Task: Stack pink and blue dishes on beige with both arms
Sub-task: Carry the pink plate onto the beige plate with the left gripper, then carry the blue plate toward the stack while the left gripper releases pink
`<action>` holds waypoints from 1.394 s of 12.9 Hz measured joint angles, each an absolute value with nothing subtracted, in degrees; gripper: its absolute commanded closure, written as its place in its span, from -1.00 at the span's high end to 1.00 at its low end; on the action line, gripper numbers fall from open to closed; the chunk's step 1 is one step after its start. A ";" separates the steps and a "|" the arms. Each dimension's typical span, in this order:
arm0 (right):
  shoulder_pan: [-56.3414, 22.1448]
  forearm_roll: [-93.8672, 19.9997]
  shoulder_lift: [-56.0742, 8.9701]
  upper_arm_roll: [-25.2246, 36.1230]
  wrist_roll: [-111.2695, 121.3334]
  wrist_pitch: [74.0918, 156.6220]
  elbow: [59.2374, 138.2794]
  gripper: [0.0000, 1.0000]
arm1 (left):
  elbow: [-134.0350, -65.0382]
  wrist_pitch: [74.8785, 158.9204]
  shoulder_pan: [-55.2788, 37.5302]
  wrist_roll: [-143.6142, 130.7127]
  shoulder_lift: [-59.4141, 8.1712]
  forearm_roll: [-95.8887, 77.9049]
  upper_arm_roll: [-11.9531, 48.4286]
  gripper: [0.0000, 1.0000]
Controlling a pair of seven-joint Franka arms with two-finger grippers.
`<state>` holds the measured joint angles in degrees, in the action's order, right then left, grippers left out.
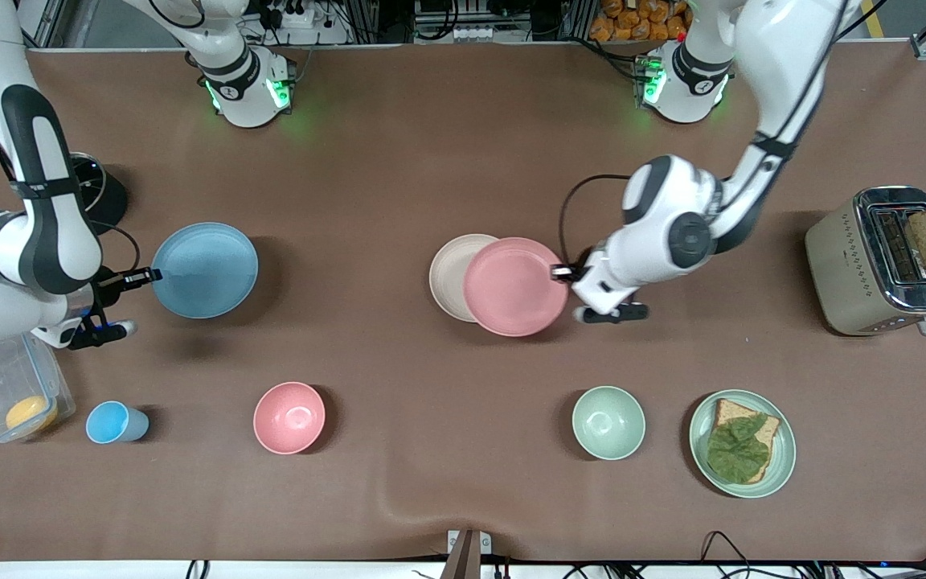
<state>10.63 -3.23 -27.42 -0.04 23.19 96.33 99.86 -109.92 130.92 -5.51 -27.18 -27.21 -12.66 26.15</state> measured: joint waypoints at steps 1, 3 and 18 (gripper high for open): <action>10.61 -3.24 -27.42 -0.07 23.19 96.11 99.61 -1.00 | -109.93 131.99 -6.57 -28.24 -28.43 -12.66 26.11 -1.00; 10.42 -3.27 -27.42 -0.17 23.19 95.57 99.23 -1.00 | -109.93 133.70 -7.96 -29.97 -30.00 -12.66 26.05 -1.00; 1.48 -11.29 -27.43 -0.39 13.96 88.74 95.72 -1.00 | -111.81 138.83 -12.43 -35.55 -33.23 -11.58 25.32 -1.00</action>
<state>1.48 -11.29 -27.43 -0.39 13.96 88.74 95.72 -111.81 138.83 -12.43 -35.55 -33.23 -11.58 25.32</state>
